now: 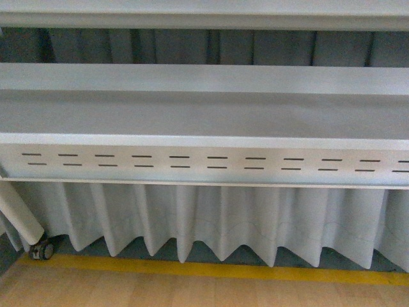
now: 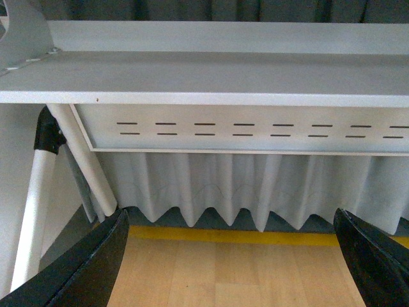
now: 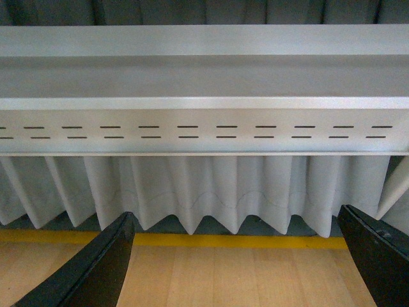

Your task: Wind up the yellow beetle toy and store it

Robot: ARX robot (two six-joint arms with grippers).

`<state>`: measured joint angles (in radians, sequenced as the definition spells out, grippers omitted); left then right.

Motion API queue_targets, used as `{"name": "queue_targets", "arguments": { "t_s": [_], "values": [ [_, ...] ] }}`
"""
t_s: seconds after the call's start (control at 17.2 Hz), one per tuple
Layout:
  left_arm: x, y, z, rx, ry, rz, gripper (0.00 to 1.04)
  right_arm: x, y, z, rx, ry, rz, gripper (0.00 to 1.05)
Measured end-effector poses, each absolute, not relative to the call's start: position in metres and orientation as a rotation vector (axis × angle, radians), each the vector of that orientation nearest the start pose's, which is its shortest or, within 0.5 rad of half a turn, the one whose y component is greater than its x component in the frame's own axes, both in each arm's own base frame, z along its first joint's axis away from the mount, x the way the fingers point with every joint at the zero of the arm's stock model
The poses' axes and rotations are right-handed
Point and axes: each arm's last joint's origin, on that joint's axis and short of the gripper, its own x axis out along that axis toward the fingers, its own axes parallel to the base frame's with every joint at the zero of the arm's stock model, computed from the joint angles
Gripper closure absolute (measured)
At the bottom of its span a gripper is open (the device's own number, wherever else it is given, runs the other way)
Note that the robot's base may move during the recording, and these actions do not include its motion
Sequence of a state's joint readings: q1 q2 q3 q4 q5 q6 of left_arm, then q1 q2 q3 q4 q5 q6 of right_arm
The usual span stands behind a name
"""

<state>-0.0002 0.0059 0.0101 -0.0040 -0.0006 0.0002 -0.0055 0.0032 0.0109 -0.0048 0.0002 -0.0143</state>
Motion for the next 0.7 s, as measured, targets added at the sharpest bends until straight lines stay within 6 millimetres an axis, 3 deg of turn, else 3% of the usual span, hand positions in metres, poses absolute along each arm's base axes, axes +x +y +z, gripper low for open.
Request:
{"name": "queue_targets", "arguments": {
  "t_s": [0.7],
  "values": [
    [0.0975,0.0,0.1661,0.001,0.0,0.0,0.07,0.0972,-0.0005,0.1665,-0.014,-0.003,-0.006,0.07]
  ]
}}
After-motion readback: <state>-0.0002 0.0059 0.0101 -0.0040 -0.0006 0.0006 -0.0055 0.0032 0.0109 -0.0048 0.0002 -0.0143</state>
